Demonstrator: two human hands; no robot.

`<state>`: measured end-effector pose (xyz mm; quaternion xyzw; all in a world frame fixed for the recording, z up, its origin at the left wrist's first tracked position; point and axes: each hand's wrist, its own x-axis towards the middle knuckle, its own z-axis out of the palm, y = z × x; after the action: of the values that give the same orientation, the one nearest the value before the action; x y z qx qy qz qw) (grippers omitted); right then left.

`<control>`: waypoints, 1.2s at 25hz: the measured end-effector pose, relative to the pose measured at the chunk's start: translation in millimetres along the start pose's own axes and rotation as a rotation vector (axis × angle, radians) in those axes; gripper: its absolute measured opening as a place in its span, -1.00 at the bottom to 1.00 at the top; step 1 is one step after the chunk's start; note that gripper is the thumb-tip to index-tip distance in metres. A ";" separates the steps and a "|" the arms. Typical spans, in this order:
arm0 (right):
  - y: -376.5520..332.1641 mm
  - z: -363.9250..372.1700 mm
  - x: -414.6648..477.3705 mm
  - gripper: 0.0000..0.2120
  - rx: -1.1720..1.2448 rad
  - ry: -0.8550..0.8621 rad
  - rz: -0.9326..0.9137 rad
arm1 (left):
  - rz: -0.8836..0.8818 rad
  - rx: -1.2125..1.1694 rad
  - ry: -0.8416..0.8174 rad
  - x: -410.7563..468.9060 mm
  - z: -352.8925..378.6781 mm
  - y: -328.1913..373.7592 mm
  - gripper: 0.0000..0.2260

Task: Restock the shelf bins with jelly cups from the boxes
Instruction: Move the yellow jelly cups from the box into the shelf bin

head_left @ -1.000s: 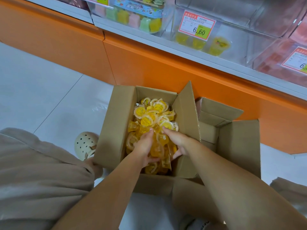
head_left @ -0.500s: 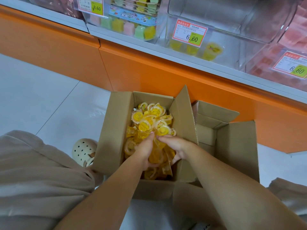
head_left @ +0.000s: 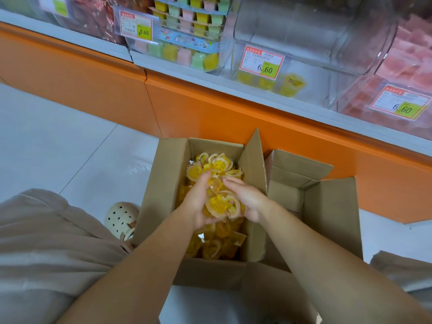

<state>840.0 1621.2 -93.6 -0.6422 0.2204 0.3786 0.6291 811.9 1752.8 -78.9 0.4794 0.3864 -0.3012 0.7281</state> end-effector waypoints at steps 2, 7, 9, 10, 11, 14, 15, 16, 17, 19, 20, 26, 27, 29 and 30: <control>-17.3 -6.4 -14.5 -0.72 0.059 0.013 -0.093 | 0.038 -0.009 -0.038 -12.7 7.4 15.6 -0.55; -52.4 -25.2 -60.1 -0.72 0.106 -0.015 -0.212 | 0.055 -0.011 -0.144 -48.5 27.4 37.8 -0.53; -64.5 -30.0 -79.8 -0.73 0.095 -0.034 -0.226 | 0.059 -0.027 -0.208 -63.5 34.1 46.3 -0.53; -70.9 -32.8 -88.9 -0.73 0.090 -0.040 -0.238 | 0.065 -0.033 -0.241 -71.8 38.5 51.6 -0.54; -78.4 -36.2 -98.2 -0.72 0.093 -0.040 -0.256 | 0.075 -0.034 -0.273 -80.7 43.8 57.8 -0.54; -100.7 -47.3 -124.8 -0.74 0.140 -0.043 -0.338 | 0.125 0.037 -0.320 -108.3 62.4 77.4 -0.54; -107.2 -49.5 -133.6 -0.75 0.171 -0.060 -0.367 | 0.140 0.066 -0.322 -116.5 67.9 83.4 -0.54; -113.2 -50.9 -141.4 -0.75 0.209 -0.080 -0.390 | 0.151 0.079 -0.321 -125.2 73.5 89.2 -0.54; -119.0 -51.3 -149.3 -0.74 0.253 -0.109 -0.404 | 0.160 0.074 -0.321 -133.2 79.1 94.7 -0.56; -128.3 -50.6 -160.5 -0.70 0.332 -0.173 -0.418 | 0.180 0.037 -0.311 -147.3 90.0 103.7 -0.61; -132.3 -49.4 -164.0 -0.68 0.350 -0.192 -0.426 | 0.193 0.013 -0.299 -152.2 93.8 107.5 -0.63; -151.0 -50.6 -163.1 -0.64 0.413 -0.216 -0.471 | 0.157 -0.134 -0.352 -143.0 94.7 130.3 -0.52; -153.1 -52.7 -161.3 -0.62 0.424 -0.231 -0.477 | 0.148 -0.152 -0.365 -138.2 94.9 134.4 -0.50; -156.7 -56.7 -157.5 -0.60 0.417 -0.237 -0.514 | 0.124 -0.172 -0.394 -132.8 97.2 141.0 -0.47; -158.3 -59.6 -154.6 -0.60 0.394 -0.199 -0.541 | 0.111 -0.175 -0.415 -130.9 98.6 143.4 -0.46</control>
<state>877.4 1550.8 121.2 -0.5036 0.0488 0.2090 0.8368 886.9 1721.4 123.1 0.3627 0.2262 -0.3182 0.8462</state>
